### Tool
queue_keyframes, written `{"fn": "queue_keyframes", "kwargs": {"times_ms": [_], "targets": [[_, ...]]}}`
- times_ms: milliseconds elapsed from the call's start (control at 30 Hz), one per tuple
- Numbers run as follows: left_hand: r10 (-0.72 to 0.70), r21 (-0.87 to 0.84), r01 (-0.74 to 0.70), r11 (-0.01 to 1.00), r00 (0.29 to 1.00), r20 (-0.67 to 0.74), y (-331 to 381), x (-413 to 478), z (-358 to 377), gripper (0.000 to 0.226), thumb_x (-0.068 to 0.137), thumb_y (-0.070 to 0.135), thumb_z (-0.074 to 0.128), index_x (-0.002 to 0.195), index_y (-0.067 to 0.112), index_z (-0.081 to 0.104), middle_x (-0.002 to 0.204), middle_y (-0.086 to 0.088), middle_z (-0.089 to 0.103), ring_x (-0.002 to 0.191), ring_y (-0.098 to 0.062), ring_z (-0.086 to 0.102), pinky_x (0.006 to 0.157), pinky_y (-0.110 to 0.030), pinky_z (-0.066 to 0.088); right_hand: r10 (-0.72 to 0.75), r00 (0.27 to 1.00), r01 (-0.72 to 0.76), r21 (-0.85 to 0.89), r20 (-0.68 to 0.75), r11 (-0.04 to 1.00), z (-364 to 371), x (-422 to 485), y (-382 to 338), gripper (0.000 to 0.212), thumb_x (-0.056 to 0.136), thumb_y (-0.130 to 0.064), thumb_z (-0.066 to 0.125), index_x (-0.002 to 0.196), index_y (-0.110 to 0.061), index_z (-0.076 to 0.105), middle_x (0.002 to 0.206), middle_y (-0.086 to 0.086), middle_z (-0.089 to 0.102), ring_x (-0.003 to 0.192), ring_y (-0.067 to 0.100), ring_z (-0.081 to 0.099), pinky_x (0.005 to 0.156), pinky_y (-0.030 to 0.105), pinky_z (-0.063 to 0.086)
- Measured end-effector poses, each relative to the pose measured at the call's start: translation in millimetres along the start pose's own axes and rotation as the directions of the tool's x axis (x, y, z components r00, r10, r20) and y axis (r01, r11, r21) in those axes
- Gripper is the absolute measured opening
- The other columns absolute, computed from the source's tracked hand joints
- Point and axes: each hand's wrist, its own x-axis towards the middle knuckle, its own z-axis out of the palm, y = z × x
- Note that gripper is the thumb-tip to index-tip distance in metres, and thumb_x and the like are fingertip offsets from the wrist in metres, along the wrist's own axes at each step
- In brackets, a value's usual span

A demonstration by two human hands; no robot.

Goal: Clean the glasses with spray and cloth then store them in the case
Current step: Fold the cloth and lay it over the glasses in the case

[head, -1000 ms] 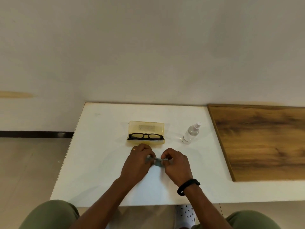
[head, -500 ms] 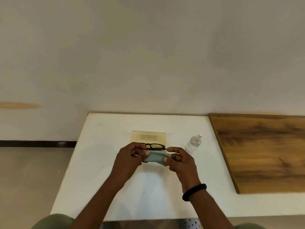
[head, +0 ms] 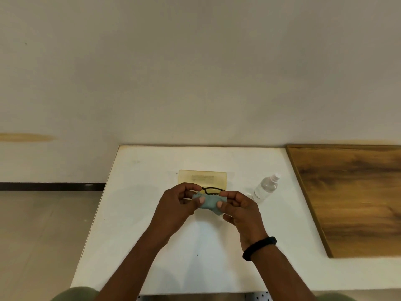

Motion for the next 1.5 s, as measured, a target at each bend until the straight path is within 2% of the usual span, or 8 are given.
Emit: {"fn": "queue_keyframes", "kwargs": {"times_ms": [233, 367, 533, 733, 833, 967, 1267, 1500], "targets": [[0.181, 0.22, -0.179, 0.959, 0.983, 0.01, 27.3, -10.4, -1.6, 0.023, 0.084, 0.018, 0.076, 0.098, 0.035, 0.071, 0.087, 0.02, 0.072, 0.08, -0.003, 0.068, 0.073, -0.016, 0.053, 0.265, 0.938, -0.319, 0.256, 0.225, 0.913, 3.4, -5.2, 2.1, 0.013, 0.086, -0.005, 0.065, 0.097, -0.011, 0.068, 0.109, 0.015, 0.072, 0.101, 0.026, 0.067, 0.085, 0.042, 0.051], [0.255, 0.262, -0.25, 0.932, 0.967, 0.018, 48.1, -21.8, -3.0, 0.022, 0.085, 0.019, 0.074, 0.1, 0.035, 0.07, 0.084, 0.017, 0.071, 0.08, 0.0, 0.067, 0.069, -0.009, 0.049, 0.315, 0.838, -0.498, 0.391, 0.445, 0.774, 6.8, -8.1, 2.1, 0.04, 0.081, -0.015, 0.072, 0.119, -0.011, 0.064, 0.12, 0.018, 0.066, 0.112, 0.036, 0.063, 0.087, 0.046, 0.051], [0.228, 0.25, -0.226, 0.941, 0.973, 0.024, 53.6, -24.9, -5.1, 0.021, 0.086, 0.019, 0.073, 0.098, 0.036, 0.07, 0.081, 0.019, 0.07, 0.075, 0.001, 0.067, 0.065, -0.007, 0.048, 0.295, 0.738, -0.614, 0.423, 0.606, 0.667, 10.8, -11.7, 3.9, 0.04, 0.087, -0.024, 0.068, 0.123, -0.005, 0.066, 0.121, 0.02, 0.064, 0.102, 0.036, 0.066, 0.077, 0.043, 0.054], [0.14, 0.216, -0.126, 0.968, 0.989, -0.049, 38.7, -11.7, -12.7, 0.019, 0.084, 0.021, 0.075, 0.096, 0.036, 0.07, 0.08, 0.011, 0.072, 0.066, -0.006, 0.066, 0.071, -0.03, 0.057, 0.28, 0.894, -0.43, 0.492, 0.351, 0.756, 12.9, -7.0, -5.0, 0.017, 0.083, -0.012, 0.069, 0.1, -0.01, 0.068, 0.09, 0.01, 0.068, 0.067, 0.019, 0.063, 0.057, 0.029, 0.051], [0.099, 0.187, -0.075, 0.98, 0.987, -0.123, 28.5, -0.2, -12.0, 0.019, 0.083, 0.021, 0.077, 0.095, 0.035, 0.071, 0.08, 0.009, 0.073, 0.07, -0.012, 0.068, 0.074, -0.039, 0.059, 0.165, 0.97, -0.215, 0.308, 0.18, 0.927, 11.8, 1.9, -12.1, 0.007, 0.084, -0.011, 0.069, 0.09, -0.011, 0.069, 0.085, 0.008, 0.069, 0.067, 0.015, 0.063, 0.06, 0.028, 0.049], [0.082, 0.203, -0.046, 0.978, 0.981, -0.175, 17.0, 17.6, -9.6, 0.017, 0.083, 0.024, 0.077, 0.095, 0.034, 0.069, 0.079, 0.01, 0.074, 0.068, -0.007, 0.069, 0.066, -0.027, 0.052, 0.024, 0.999, -0.028, 0.085, 0.043, 0.996, 9.7, 17.8, -20.1, 0.005, 0.086, -0.003, 0.069, 0.087, -0.009, 0.069, 0.084, 0.008, 0.071, 0.074, 0.018, 0.066, 0.062, 0.027, 0.053], [0.097, 0.307, -0.038, 0.951, 0.979, -0.18, 13.1, 45.6, -0.3, 0.01, 0.085, 0.023, 0.074, 0.092, 0.029, 0.07, 0.077, 0.007, 0.073, 0.068, -0.011, 0.068, 0.061, -0.026, 0.052, -0.233, 0.967, 0.181, -0.362, -0.105, 0.914, 13.5, 53.7, -15.9, 0.015, 0.074, -0.011, 0.076, 0.073, -0.026, 0.072, 0.073, 0.004, 0.072, 0.075, 0.023, 0.069, 0.069, 0.039, 0.059], [0.081, 0.42, -0.006, 0.907, 0.984, -0.161, 1.5, 52.9, 2.5, 0.016, 0.083, 0.025, 0.075, 0.098, 0.024, 0.071, 0.076, 0.005, 0.072, 0.073, -0.01, 0.066, 0.062, -0.022, 0.047, -0.289, 0.955, 0.194, -0.603, -0.063, 0.773, 17.7, 72.9, -16.7, 0.014, 0.075, -0.009, 0.075, 0.078, -0.022, 0.07, 0.07, -0.005, 0.067, 0.07, 0.01, 0.063, 0.063, 0.018, 0.048]]}}
